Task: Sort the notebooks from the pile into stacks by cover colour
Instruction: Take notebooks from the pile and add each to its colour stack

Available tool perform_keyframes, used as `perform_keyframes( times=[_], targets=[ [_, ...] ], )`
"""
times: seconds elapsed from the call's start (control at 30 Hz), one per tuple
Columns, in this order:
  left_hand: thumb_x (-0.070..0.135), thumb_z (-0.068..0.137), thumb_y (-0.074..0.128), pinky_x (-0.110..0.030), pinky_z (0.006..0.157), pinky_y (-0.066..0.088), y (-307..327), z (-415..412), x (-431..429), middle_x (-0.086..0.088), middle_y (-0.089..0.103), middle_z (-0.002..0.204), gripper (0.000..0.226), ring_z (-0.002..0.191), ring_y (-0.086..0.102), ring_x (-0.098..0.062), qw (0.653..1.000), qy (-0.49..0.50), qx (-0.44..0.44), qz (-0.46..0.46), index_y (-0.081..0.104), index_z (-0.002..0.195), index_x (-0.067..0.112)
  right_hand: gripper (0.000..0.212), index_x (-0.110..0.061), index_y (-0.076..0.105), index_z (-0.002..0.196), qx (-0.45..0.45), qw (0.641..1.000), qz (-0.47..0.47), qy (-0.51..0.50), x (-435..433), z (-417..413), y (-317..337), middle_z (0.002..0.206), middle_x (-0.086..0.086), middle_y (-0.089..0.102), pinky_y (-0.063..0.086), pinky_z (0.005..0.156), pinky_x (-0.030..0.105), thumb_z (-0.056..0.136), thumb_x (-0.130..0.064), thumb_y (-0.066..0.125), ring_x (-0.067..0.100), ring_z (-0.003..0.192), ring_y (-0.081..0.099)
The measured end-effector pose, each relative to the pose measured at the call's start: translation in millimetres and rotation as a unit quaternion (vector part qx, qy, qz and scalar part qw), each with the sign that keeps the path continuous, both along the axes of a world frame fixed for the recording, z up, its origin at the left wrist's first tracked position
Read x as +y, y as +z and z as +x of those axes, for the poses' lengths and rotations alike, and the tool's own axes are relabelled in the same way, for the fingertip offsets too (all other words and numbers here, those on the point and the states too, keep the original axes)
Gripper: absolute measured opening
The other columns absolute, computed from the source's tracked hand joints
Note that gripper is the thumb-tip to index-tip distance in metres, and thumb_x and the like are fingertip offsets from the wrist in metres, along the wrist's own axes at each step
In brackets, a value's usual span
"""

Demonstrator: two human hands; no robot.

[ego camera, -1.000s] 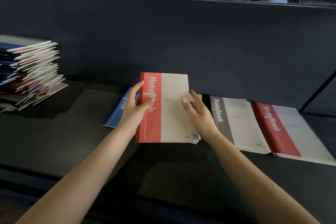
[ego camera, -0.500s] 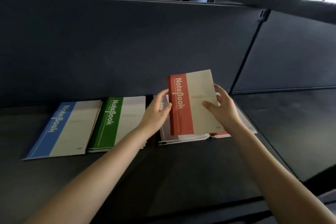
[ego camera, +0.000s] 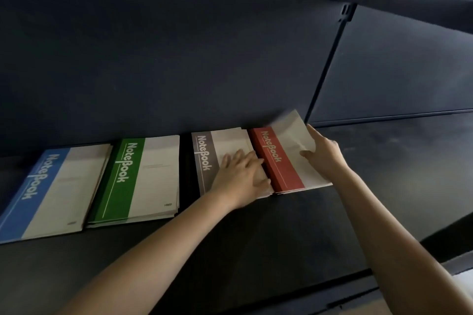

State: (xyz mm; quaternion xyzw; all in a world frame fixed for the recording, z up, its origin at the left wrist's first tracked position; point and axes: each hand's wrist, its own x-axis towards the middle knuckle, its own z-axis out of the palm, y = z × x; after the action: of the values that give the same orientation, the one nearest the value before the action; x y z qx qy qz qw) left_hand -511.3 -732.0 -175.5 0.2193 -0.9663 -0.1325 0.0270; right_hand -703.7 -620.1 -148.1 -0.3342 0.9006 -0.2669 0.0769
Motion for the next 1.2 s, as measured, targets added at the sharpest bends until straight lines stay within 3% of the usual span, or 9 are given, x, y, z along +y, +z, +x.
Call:
perform_keyframes(
  times=[0.07,0.23,0.33,0.43,0.7,0.87,1.2],
  targets=[
    [0.063,0.094,0.03,-0.046,0.12,-0.004,-3,0,0,0.002,0.007,0.162,0.069,0.148,-0.004,-0.021,1.0,-0.001,-0.009,-0.012,0.02,0.151,0.026,0.071,-0.032,0.021,0.151,0.033,0.998,0.047,-0.004,-5,-3,-4,0.131,0.01,0.053,0.046,0.088,0.04,0.091,-0.02,0.06,0.031,0.121,0.047],
    [0.078,0.082,0.037,-0.05,0.119,-0.003,-4,-2,-2,0.002,0.006,0.162,0.086,0.148,-0.005,-0.023,1.0,-0.002,-0.022,-0.019,0.022,0.149,0.026,0.041,-0.029,0.051,0.136,0.089,0.993,0.08,-0.021,-12,2,-19,0.136,0.01,0.047,0.038,0.097,0.042,0.097,-0.019,0.044,0.033,0.122,0.038],
    [0.081,0.076,0.042,-0.051,0.119,-0.003,-4,-2,-2,0.002,0.004,0.162,0.094,0.148,-0.006,-0.024,0.999,-0.006,-0.035,-0.017,0.022,0.149,0.025,0.04,-0.028,0.053,0.134,0.109,0.99,0.085,-0.041,-16,11,-30,0.141,0.007,0.044,0.03,0.104,0.044,0.097,-0.023,0.038,0.031,0.128,0.033],
    [0.077,0.078,0.046,-0.052,0.118,-0.004,-3,-1,-2,0.001,0.005,0.161,0.09,0.148,-0.005,-0.025,0.999,-0.008,-0.031,-0.026,0.024,0.147,0.025,0.037,-0.022,0.058,0.127,0.109,0.991,0.063,-0.036,-18,12,-39,0.139,0.01,0.046,0.022,0.112,0.047,0.096,-0.026,0.039,0.03,0.132,0.034],
    [0.069,0.083,0.046,-0.061,0.115,-0.001,-2,-1,1,0.001,0.009,0.161,0.066,0.147,-0.005,-0.033,0.999,-0.026,-0.038,-0.03,0.031,0.138,0.035,0.031,-0.012,0.063,0.108,0.119,0.992,0.022,-0.022,-16,18,-37,0.128,0.01,0.052,0.036,0.101,0.038,0.094,-0.027,0.04,0.03,0.118,0.048],
    [0.067,0.084,0.048,-0.061,0.115,-0.002,-2,-1,0,0.001,0.009,0.161,0.065,0.147,-0.005,-0.033,0.999,-0.024,-0.039,-0.029,0.033,0.138,0.035,0.036,-0.015,0.061,0.122,0.114,0.993,0.021,-0.025,-14,20,-34,0.138,0.008,0.047,0.035,0.103,0.036,0.096,-0.029,0.04,0.027,0.124,0.045],
    [0.064,0.086,0.046,-0.06,0.114,-0.003,-3,5,-3,0.002,0.007,0.161,0.062,0.147,-0.008,-0.032,0.998,-0.025,-0.043,-0.037,0.032,0.139,0.036,0.038,-0.016,0.059,0.126,0.123,0.992,0.018,-0.025,-15,20,-35,0.137,0.006,0.049,0.038,0.101,0.038,0.096,-0.03,0.039,0.026,0.122,0.046]
  ],
)
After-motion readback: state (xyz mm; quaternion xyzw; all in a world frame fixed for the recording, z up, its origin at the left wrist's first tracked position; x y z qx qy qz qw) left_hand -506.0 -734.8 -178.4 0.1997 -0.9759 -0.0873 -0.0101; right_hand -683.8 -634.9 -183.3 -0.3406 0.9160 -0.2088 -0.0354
